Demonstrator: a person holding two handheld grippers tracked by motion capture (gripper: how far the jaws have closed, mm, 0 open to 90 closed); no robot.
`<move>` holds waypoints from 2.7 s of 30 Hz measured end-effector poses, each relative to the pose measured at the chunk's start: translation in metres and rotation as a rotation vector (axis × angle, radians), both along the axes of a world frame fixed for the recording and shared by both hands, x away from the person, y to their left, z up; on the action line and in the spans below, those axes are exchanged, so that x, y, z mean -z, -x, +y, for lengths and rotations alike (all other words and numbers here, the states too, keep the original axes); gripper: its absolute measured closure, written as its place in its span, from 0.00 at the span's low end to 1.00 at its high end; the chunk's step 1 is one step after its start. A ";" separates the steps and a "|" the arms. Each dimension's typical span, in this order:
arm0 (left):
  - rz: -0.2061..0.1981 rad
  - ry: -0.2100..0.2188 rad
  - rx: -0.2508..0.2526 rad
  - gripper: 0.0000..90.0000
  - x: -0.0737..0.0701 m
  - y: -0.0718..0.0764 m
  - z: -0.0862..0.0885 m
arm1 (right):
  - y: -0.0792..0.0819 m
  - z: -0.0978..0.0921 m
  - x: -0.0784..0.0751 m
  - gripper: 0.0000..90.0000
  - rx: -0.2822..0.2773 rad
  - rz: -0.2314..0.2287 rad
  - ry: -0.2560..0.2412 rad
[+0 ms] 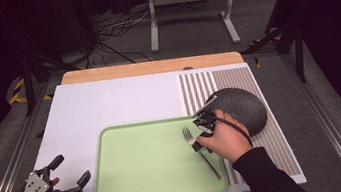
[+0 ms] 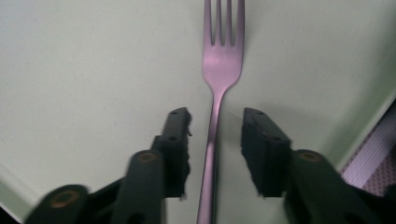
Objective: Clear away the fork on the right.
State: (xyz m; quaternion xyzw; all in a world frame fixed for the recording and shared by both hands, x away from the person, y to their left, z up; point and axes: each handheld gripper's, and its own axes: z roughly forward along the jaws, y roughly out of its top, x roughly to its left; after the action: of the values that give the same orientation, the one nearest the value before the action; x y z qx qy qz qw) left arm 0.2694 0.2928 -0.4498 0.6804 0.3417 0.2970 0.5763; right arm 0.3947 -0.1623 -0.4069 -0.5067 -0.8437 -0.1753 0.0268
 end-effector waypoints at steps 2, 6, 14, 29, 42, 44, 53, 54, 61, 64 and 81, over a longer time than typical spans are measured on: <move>0.001 -0.002 0.000 0.02 0.000 0.000 0.000 | 0.001 0.000 -0.002 0.47 -0.034 -0.046 -0.032; 0.000 -0.001 0.001 0.02 0.000 0.000 0.000 | 0.002 0.000 -0.002 0.34 -0.158 -0.186 -0.050; -0.001 0.000 0.001 0.02 0.000 0.000 0.000 | 0.006 0.004 -0.003 0.67 -0.292 -0.365 -0.109; -0.003 0.000 0.002 0.02 0.000 0.000 0.000 | 0.002 0.014 0.018 1.00 -0.352 -0.352 -0.026; -0.001 -0.001 0.004 0.02 0.000 0.000 0.000 | 0.001 0.019 0.026 1.00 -0.370 -0.350 -0.012; -0.003 -0.001 0.004 0.02 0.000 0.000 0.000 | 0.001 0.019 0.027 1.00 -0.370 -0.355 -0.014; -0.002 0.000 0.004 0.02 0.000 0.000 0.000 | -0.002 0.017 0.026 1.00 -0.355 -0.371 0.016; -0.002 0.000 0.004 0.02 0.000 0.000 0.000 | -0.002 0.016 0.026 1.00 -0.352 -0.371 0.016; 0.000 -0.002 0.005 0.02 0.000 0.000 0.000 | -0.006 0.008 0.026 1.00 -0.320 -0.377 0.019; -0.001 -0.002 0.006 0.02 0.000 0.000 0.000 | -0.008 0.004 0.026 1.00 -0.304 -0.386 0.033; 0.001 -0.001 0.006 0.02 0.000 -0.001 0.000 | -0.010 -0.013 0.025 1.00 -0.221 -0.384 0.052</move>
State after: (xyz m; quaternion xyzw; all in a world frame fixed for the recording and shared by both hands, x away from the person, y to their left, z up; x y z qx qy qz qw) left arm 0.2702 0.2927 -0.4498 0.6818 0.3397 0.2954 0.5766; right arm 0.4048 -0.1751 -0.4319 -0.3691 -0.8878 -0.2429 -0.1285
